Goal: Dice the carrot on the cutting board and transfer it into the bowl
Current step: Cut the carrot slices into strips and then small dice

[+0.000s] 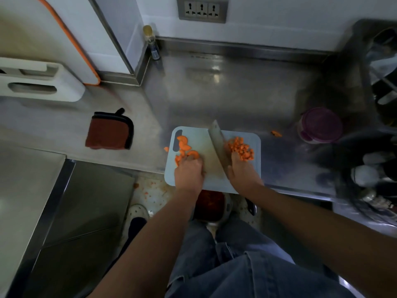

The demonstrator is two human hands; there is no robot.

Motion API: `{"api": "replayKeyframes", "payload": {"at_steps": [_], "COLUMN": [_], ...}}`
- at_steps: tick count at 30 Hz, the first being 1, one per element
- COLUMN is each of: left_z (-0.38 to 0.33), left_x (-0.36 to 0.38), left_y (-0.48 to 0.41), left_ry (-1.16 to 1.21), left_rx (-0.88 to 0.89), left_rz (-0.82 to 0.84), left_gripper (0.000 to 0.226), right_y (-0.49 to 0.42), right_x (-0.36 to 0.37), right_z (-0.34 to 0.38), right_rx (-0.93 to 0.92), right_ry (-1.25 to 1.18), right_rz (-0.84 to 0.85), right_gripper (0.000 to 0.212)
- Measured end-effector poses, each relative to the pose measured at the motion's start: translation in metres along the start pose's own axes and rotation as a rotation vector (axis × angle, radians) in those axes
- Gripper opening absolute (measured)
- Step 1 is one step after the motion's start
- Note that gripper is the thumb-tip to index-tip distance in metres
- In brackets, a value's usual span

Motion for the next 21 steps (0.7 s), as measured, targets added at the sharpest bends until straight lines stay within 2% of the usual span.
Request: {"api": "replayKeyframes", "payload": {"at_steps": [4,8,11,15,19,21], "left_z": [0.004,0.014,0.026,0.048,0.057,0.054], "left_x": [-0.004,-0.015,-0.023,-0.025,-0.026,-0.027], "left_y": [-0.001,-0.004,-0.008,-0.013,-0.019,-0.022], "left_ry": [0.075,0.148,0.145,0.192,0.177,0.187], "left_rx": [0.019,-0.025,-0.083,-0.180,-0.124,-0.037], "left_rz": [-0.031,-0.144,-0.207,-0.235,-0.199,-0.161], "left_gripper": [0.021,0.016,0.028,0.018,0.014,0.015], "right_y": [0.001,0.000,-0.005,-0.006,-0.016,-0.018], "right_x": [-0.003,0.002,-0.003,0.002,0.000,0.000], "right_z": [0.004,0.006,0.005,0.013,0.010,0.013], "right_rx": [-0.084,-0.078,0.003,-0.065,0.036,0.049], "right_ry": [0.000,0.028,-0.022,-0.021,-0.056,-0.087], "right_rz": [0.040,0.028,-0.054,0.029,-0.063,-0.053], "right_gripper": [0.021,0.025,0.024,0.034,0.050,0.049]}}
Point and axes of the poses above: each hand's wrist, its own y-axis away from the middle knuckle, its own x-axis out of the palm, z = x × y, the point moved 5 cm from there along -y, towards the middle knuckle, and after that the axes turned 15 degrees about -z, right-handed, at the moved point
